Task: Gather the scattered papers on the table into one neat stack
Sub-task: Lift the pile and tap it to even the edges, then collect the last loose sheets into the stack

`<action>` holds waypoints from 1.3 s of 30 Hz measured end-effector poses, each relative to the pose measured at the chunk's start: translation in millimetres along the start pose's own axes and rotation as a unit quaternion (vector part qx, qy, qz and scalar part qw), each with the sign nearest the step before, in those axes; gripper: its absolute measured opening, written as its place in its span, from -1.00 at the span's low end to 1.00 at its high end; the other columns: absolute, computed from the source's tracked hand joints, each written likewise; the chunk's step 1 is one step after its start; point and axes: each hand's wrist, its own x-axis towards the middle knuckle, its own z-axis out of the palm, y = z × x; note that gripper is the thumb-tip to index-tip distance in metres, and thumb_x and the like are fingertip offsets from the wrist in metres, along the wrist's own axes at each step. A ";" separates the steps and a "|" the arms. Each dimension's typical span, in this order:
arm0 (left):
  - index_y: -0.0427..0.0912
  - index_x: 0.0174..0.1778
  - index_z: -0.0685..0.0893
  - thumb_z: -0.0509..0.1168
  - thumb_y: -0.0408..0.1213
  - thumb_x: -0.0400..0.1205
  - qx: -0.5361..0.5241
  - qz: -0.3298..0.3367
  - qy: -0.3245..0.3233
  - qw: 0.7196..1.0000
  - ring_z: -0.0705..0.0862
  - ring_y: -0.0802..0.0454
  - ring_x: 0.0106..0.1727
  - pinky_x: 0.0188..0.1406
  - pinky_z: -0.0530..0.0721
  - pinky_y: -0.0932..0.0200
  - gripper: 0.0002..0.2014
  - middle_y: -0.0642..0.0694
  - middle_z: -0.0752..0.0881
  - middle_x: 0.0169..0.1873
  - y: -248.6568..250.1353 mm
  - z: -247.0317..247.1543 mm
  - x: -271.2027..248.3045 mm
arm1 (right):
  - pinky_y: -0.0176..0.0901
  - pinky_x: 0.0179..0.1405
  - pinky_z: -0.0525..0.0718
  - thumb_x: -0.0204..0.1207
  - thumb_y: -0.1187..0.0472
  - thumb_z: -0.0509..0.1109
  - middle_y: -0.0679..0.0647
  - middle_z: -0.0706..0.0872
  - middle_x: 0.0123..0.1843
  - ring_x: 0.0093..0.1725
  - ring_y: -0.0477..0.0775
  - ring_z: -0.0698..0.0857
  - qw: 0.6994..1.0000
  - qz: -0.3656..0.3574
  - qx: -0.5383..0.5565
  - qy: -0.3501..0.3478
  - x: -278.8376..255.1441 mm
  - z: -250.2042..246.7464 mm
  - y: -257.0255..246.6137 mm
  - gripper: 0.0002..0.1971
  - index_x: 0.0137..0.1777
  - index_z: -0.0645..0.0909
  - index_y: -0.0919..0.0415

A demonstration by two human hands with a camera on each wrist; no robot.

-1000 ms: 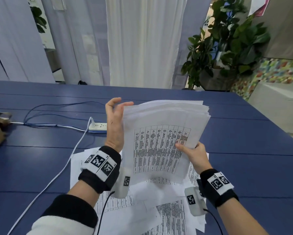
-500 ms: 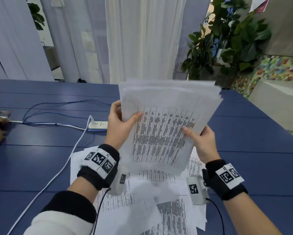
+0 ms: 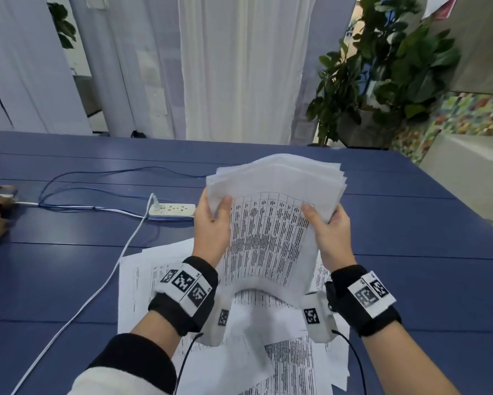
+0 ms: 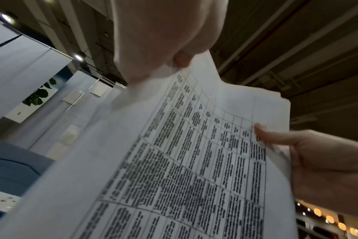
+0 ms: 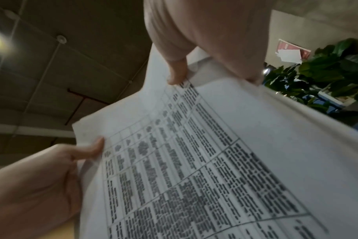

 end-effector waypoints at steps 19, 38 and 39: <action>-0.02 -0.28 0.43 0.23 -0.36 0.64 0.002 0.077 0.076 0.994 0.67 0.13 -0.25 -0.20 0.59 0.33 -0.79 -0.03 0.73 -0.30 37.0 0.1 17.9 | -0.32 0.11 0.58 0.53 0.30 0.39 -0.16 0.68 -0.12 -0.06 -0.33 0.63 0.974 -0.202 -0.094 0.032 4.7 6.6 -43.8 -0.82 -0.14 0.62 -0.05; -0.21 0.33 0.44 0.29 -0.34 0.61 0.146 -0.195 -0.081 0.966 0.61 -0.05 0.27 0.26 0.52 0.12 -0.63 -0.09 0.63 0.18 -85.8 -41.7 -21.2 | 0.00 0.09 0.70 0.35 0.29 0.55 0.04 0.74 -0.15 -0.04 0.13 0.73 0.970 0.200 -0.129 -0.048 -19.4 -18.3 83.7 -0.81 -0.10 0.62 0.15; -0.21 0.30 0.47 0.27 -0.35 0.62 0.142 -0.191 -0.070 0.969 0.62 -0.08 0.26 0.22 0.53 0.13 -0.68 -0.09 0.64 0.13 -85.0 -39.7 -18.6 | -0.01 0.11 0.69 0.36 0.30 0.54 0.04 0.74 -0.13 -0.05 0.09 0.73 0.972 0.193 -0.128 -0.042 -17.8 -15.6 81.8 -0.80 -0.06 0.63 0.18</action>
